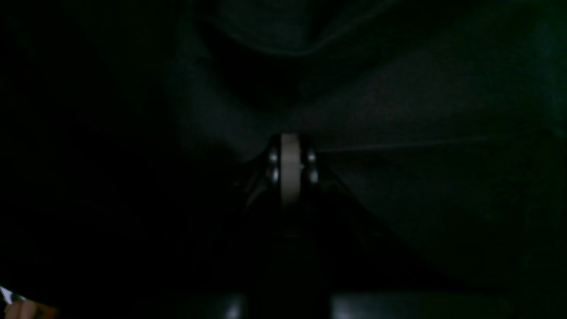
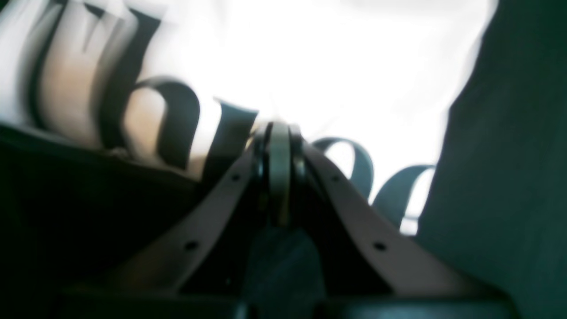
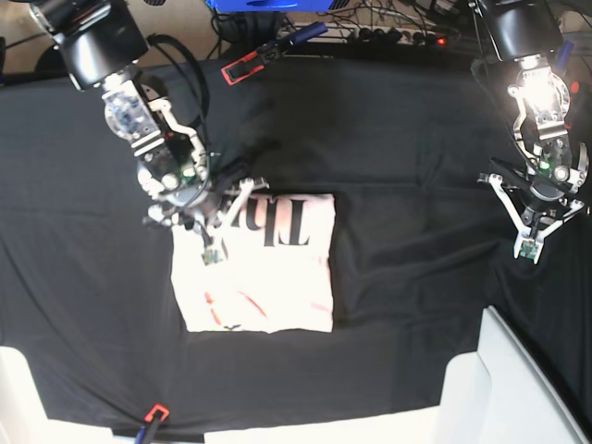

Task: Fold the T-shirt properly
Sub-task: 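Press the 'Three' printed edge flat with the right gripper, then lower both grippers onto the shirt's printed edge and smooth it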

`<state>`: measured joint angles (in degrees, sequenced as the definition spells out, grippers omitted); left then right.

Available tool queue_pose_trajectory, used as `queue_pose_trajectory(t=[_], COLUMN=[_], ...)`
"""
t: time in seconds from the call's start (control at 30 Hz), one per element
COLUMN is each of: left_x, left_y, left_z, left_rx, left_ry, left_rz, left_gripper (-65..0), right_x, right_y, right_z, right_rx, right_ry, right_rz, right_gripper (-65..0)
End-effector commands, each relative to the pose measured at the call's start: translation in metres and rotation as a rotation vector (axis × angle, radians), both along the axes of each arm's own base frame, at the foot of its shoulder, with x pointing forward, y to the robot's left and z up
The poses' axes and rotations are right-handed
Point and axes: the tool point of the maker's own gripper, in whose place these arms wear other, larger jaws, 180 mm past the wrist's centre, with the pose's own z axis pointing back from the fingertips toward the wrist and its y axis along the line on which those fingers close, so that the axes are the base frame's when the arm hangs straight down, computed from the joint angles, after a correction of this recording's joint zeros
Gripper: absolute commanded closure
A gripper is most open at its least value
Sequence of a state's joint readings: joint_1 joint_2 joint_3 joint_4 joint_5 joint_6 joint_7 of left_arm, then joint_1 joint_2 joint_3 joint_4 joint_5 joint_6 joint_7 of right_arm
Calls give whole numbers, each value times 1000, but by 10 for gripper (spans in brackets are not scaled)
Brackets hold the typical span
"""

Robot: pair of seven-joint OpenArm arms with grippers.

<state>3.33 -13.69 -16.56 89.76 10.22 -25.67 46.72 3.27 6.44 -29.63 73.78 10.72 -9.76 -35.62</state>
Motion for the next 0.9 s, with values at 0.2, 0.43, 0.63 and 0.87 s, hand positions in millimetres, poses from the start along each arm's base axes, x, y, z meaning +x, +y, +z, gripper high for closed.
queue_pose_trajectory(t=[0.2, 0.43, 0.63, 0.87], left_x=[12, 13, 17, 45], left_y=[5, -6, -44, -143], left_z=[17, 11, -3, 11], left_rx=[18, -14, -94, -180], left_ry=[-53, -59, -61, -123], left_rz=[-3, -1, -23, -215], left_gripper=[0, 0, 0, 0], right_x=[6, 7, -4, 6], right_y=[33, 45, 28, 28], right_z=[25, 49, 1, 29], right_rx=[29, 57, 5, 18], right_ry=[-50, -63, -2, -40], right_rz=[86, 100, 82, 86], right_gripper=[0, 0, 0, 0])
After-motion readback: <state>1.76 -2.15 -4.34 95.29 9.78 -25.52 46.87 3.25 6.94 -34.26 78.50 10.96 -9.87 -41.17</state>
